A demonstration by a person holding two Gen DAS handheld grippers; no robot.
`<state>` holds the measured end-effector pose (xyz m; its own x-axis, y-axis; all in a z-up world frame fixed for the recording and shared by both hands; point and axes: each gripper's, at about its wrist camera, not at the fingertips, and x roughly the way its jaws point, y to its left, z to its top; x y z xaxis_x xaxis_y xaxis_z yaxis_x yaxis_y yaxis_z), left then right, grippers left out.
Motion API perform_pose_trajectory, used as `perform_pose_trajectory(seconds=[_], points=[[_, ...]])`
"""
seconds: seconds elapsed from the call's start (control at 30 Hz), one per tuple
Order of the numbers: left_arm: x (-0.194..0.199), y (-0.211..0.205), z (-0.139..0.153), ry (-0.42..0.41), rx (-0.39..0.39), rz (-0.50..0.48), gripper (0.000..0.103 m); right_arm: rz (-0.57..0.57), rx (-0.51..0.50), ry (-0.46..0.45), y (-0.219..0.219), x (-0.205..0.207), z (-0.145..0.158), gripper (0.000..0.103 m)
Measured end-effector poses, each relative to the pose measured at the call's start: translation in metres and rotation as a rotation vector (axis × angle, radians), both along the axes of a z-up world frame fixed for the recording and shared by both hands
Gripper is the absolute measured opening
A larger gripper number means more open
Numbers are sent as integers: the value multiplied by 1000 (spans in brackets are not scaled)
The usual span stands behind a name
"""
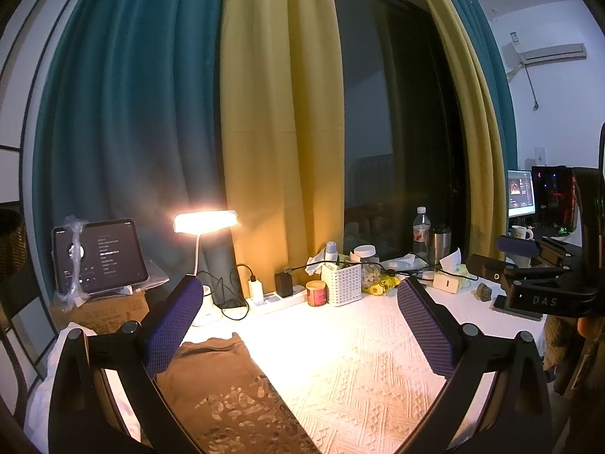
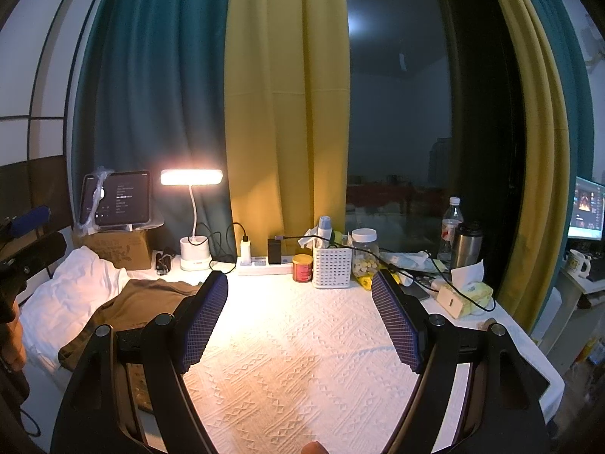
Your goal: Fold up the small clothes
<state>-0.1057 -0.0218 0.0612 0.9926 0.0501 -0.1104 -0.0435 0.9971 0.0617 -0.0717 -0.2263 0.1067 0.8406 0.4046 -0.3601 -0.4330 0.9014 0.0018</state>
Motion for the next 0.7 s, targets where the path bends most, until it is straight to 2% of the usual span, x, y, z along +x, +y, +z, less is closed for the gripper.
perform_pose_trajectory(seconds=[0.5,0.7], points=[[1,1,-1,10,-4,-18,101,-1,-1,1,2,0,0,81],[5,8,-2,53,-60,-42,101,2,-4,5,0,0,-4,81]])
